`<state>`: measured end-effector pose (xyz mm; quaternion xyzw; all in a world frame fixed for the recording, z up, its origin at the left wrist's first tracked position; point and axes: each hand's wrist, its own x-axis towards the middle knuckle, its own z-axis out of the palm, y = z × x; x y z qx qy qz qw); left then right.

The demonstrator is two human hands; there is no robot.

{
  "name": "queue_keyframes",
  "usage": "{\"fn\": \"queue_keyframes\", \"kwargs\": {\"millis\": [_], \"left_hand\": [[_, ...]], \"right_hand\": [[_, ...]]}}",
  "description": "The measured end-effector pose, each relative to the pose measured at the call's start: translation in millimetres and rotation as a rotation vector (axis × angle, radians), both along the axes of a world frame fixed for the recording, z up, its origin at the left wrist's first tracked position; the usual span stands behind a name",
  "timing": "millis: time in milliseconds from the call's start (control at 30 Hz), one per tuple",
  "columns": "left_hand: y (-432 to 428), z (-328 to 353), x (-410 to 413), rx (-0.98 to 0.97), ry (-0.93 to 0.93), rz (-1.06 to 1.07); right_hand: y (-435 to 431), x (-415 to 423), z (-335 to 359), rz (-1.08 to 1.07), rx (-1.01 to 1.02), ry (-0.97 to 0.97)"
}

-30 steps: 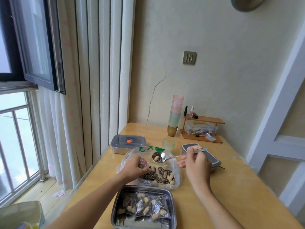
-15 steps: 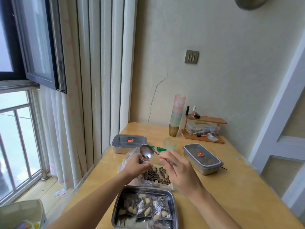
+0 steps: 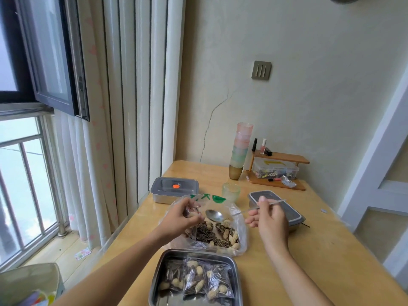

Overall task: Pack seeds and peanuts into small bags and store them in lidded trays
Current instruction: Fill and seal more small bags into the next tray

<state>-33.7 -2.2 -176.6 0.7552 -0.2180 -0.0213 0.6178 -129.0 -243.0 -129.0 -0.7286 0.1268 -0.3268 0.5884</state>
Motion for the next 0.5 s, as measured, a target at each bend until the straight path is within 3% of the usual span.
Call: {"fn": "queue_keyframes", "kwargs": {"millis": [200,367,500], "left_hand": [[-8.0,-4.2,4.3,-0.017,-0.025,0.036],[-12.2,-5.2,9.2,-0.113,0.037,-0.036],[-16.5,-7.7,13.5,-0.124,0.031,-0.037]], "right_hand": [[0.2,24.6,-25.3,0.167,0.340,0.270],[-7.4,34.2,-38.4,0.096,0.180,0.472],[-3.7,32.7,-24.4,0.203,0.091,0.622]]}}
